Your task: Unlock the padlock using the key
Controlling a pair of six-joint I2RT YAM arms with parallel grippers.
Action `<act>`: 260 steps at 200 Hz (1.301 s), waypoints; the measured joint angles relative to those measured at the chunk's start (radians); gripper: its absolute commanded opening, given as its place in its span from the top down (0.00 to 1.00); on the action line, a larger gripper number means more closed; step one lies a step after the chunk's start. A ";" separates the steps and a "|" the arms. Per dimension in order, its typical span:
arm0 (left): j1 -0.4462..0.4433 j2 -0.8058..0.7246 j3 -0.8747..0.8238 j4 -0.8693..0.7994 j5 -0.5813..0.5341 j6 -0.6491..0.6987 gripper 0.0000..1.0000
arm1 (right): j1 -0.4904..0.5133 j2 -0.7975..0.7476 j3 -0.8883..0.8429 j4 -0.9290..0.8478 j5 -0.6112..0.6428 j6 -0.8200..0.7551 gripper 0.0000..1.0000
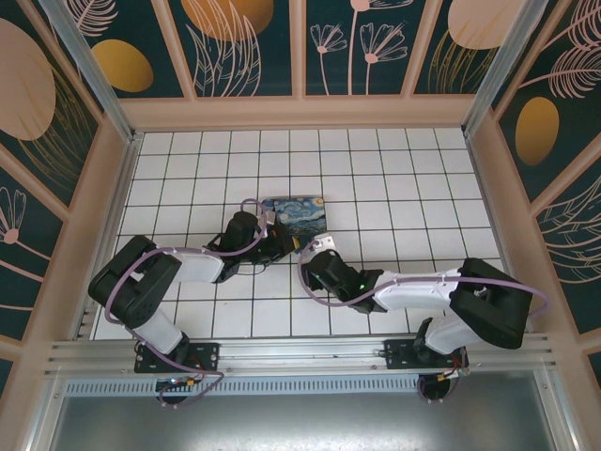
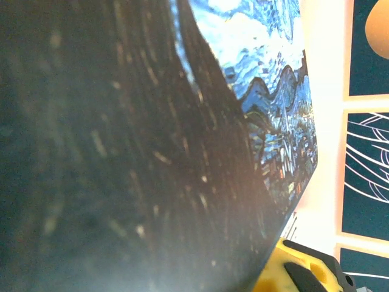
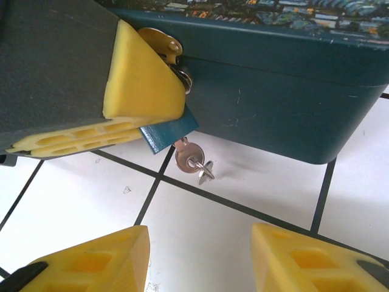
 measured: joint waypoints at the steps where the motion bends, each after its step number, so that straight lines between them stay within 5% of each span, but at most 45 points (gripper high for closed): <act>1: 0.000 0.000 0.000 0.000 0.000 0.000 1.00 | 0.000 0.001 0.000 0.000 0.001 0.000 0.53; 149: 0.001 0.000 0.008 0.003 0.018 0.006 1.00 | -0.002 0.201 0.158 -0.045 0.180 -0.058 0.63; 218: 0.013 0.000 0.008 0.027 0.002 0.006 1.00 | -0.043 0.203 0.175 -0.007 0.066 -0.114 1.00; 253: 0.019 0.000 0.007 0.035 0.000 0.006 1.00 | -0.092 0.167 0.150 0.023 -0.054 -0.126 1.00; 260: 0.019 0.000 0.007 0.038 0.003 0.007 1.00 | -0.105 0.153 0.137 0.032 -0.086 -0.126 0.86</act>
